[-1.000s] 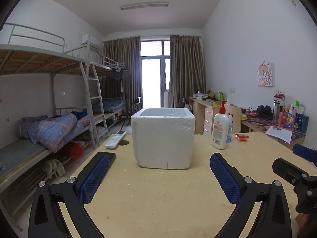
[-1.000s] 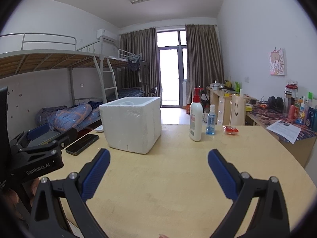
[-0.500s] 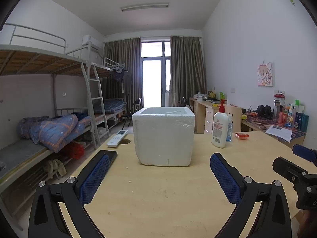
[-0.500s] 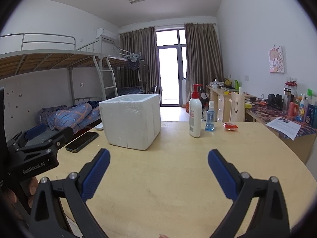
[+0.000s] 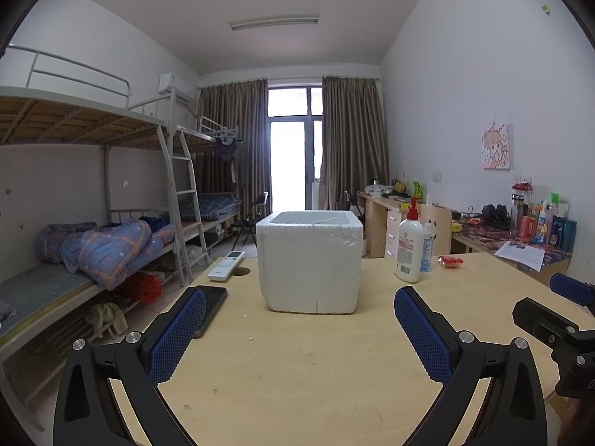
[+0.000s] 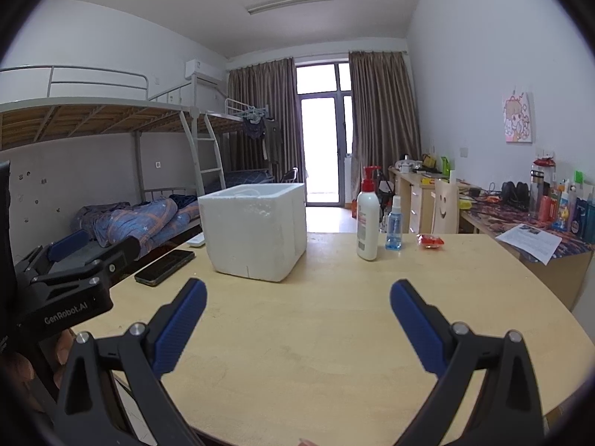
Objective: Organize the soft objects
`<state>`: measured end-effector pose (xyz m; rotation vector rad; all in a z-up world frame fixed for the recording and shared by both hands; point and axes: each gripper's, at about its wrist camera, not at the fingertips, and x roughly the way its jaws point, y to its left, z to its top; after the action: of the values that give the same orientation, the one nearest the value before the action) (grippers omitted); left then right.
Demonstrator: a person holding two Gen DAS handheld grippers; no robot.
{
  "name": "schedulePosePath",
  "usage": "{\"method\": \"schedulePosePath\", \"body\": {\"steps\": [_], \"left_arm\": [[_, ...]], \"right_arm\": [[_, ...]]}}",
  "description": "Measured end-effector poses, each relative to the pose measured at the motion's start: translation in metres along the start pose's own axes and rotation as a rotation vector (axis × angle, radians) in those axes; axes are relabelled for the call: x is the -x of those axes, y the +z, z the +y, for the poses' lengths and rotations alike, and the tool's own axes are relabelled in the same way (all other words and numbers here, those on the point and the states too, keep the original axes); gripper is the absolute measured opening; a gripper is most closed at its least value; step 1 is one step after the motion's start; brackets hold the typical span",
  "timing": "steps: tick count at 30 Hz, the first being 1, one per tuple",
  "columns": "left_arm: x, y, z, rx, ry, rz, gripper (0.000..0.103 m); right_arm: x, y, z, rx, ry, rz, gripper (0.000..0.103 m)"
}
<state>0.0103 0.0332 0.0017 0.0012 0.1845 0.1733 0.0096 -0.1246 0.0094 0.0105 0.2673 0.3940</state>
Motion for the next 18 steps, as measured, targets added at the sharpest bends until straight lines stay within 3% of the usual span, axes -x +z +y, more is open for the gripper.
{"method": "schedulePosePath", "body": {"steps": [18], "left_arm": [[0.0015, -0.0076, 0.0000, -0.010, 0.001, 0.010, 0.102]], "right_arm": [[-0.0011, -0.0050, -0.0009, -0.005, 0.000, 0.006, 0.101]]}}
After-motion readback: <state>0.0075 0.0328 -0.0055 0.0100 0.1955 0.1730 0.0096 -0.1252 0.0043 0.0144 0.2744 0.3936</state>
